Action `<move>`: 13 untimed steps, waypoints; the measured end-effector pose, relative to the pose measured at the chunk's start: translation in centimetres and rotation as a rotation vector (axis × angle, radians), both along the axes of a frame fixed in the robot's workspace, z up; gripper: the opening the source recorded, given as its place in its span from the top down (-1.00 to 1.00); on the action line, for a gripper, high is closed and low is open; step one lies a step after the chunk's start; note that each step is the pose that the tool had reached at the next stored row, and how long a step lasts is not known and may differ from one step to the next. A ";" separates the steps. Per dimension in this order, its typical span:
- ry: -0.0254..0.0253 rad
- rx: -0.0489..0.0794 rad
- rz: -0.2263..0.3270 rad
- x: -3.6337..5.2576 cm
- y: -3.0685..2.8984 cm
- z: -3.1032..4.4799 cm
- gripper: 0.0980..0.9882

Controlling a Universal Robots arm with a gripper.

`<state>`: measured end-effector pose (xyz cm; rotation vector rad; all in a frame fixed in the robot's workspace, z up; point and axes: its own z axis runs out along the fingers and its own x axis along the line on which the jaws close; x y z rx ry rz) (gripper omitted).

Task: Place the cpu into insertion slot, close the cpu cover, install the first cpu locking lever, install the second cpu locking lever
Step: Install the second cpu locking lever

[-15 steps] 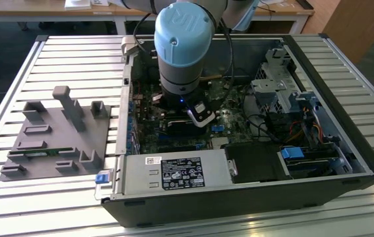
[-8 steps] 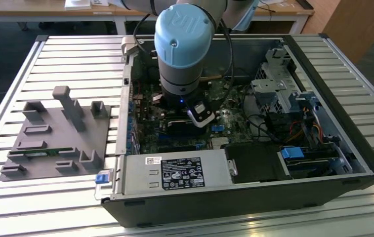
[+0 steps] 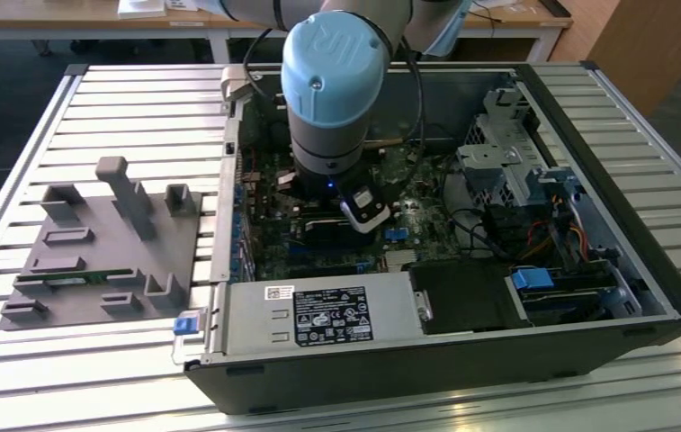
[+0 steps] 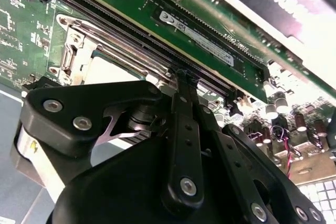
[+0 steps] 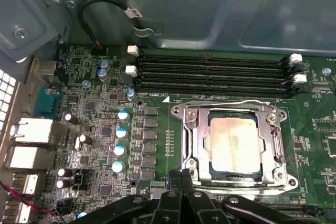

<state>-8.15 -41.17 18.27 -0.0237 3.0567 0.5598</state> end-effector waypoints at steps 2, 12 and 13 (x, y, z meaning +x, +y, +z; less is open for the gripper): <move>-0.0003 0.001 0.000 -0.08 0.01 -0.02 0.98; -0.0001 0.001 0.000 -0.50 0.08 -0.01 0.98; 0.0000 0.001 0.000 -0.51 0.11 0.00 0.98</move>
